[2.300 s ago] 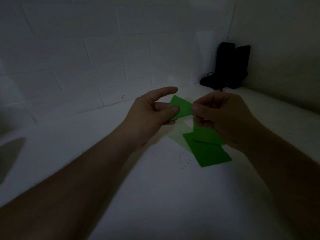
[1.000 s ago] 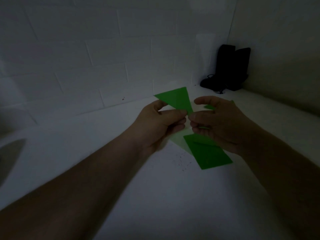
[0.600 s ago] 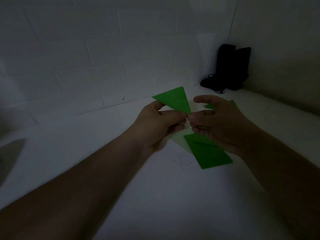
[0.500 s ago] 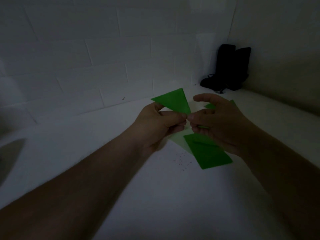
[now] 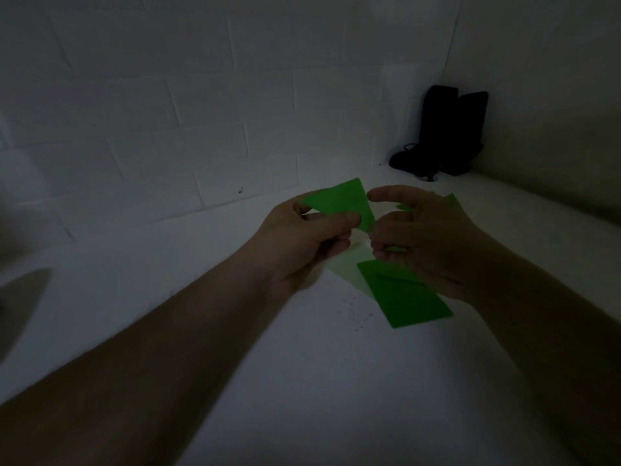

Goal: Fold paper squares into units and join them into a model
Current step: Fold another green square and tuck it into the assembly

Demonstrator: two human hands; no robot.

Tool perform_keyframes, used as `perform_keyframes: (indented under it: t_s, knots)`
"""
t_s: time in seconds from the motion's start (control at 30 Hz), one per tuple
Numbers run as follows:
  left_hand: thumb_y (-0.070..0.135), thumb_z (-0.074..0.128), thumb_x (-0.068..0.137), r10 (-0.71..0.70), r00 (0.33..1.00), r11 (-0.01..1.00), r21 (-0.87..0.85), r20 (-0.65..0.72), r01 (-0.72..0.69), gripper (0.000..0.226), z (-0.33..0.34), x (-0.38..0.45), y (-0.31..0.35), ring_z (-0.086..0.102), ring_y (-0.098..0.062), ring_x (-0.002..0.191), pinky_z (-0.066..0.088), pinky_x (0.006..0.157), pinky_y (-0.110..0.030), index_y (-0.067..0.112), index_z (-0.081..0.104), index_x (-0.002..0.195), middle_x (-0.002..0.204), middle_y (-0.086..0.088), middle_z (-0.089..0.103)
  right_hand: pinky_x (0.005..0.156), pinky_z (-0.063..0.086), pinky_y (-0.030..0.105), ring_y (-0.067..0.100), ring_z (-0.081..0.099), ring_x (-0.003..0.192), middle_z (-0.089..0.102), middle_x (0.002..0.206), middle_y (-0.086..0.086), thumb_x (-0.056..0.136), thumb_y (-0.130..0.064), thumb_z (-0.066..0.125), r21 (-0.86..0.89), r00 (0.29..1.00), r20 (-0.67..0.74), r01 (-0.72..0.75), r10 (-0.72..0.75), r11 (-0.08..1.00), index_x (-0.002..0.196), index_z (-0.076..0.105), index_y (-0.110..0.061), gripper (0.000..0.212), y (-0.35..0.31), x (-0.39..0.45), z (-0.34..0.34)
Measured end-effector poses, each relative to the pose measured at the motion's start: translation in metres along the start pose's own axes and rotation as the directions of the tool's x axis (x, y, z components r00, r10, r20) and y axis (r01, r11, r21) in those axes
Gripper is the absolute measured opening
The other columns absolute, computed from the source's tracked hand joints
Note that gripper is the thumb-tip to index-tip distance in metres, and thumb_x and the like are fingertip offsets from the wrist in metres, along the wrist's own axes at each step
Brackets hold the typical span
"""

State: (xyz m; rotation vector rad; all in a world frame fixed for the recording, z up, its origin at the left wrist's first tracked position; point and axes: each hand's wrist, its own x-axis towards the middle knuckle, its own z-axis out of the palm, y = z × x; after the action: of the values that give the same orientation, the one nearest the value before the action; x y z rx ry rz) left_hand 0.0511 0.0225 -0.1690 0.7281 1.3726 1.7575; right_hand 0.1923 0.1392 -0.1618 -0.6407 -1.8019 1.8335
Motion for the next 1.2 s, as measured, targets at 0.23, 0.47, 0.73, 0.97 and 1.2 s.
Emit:
perform_keyframes:
  t_s: [0.23,0.47,0.73,0.97,1.2]
  knots:
    - [-0.004,0.074,0.086,-0.011,0.999,0.999,0.033,0.037,0.010,0.019,-0.002,-0.002,0.002,0.067,-0.009,0.064,0.057,0.066,-0.022,0.009,0.073,0.101,0.071,0.001,0.071,0.085,0.059,0.045,0.029,0.067,0.081,0.073,0.081,0.013,0.079,0.004,0.074,-0.031,1.000,0.004,0.014,-0.014,0.999,0.120,0.064,-0.019,0.048,0.001,0.000,-0.002]
    - [-0.001,0.072,0.088,-0.032,0.992,0.999,0.038,0.120,0.028,0.026,-0.004,-0.004,0.003,0.067,-0.010,0.071,0.057,0.069,-0.023,0.010,0.072,0.112,0.083,-0.002,0.073,0.077,0.056,0.038,0.022,0.070,0.076,0.076,0.085,0.009,0.077,0.001,0.078,-0.083,0.999,0.030,0.041,-0.039,0.996,0.125,0.063,-0.020,0.055,0.001,0.000,0.000]
    - [0.008,0.073,0.089,-0.080,0.994,0.997,-0.009,0.072,0.081,0.005,-0.006,0.000,0.004,0.064,-0.011,0.066,0.059,0.068,-0.023,0.011,0.069,0.086,0.073,-0.004,0.066,0.063,0.050,0.034,0.019,0.061,0.058,0.066,0.064,0.008,0.060,-0.001,0.077,0.012,0.999,-0.018,-0.041,0.041,0.999,0.125,0.063,-0.015,0.068,-0.006,-0.001,-0.004]
    - [0.020,0.075,0.090,-0.123,0.991,0.992,0.009,0.048,0.123,0.017,-0.011,0.002,0.005,0.059,-0.011,0.065,0.058,0.067,-0.024,0.013,0.066,0.076,0.073,-0.003,0.064,0.059,0.049,0.030,0.017,0.056,0.056,0.058,0.061,0.007,0.079,0.010,0.072,0.050,0.998,-0.058,-0.022,0.025,0.999,0.125,0.064,-0.017,0.054,-0.004,0.003,-0.008]
    - [0.024,0.066,0.098,-0.139,0.988,0.989,0.056,0.069,0.136,0.020,-0.010,0.000,0.006,0.060,-0.012,0.066,0.058,0.068,-0.026,0.005,0.072,0.096,0.079,-0.003,0.070,0.062,0.048,0.029,0.014,0.056,0.060,0.062,0.074,0.008,0.084,0.009,0.067,0.148,0.984,-0.176,0.016,0.010,0.989,0.121,0.065,-0.020,0.048,-0.006,0.007,-0.011]
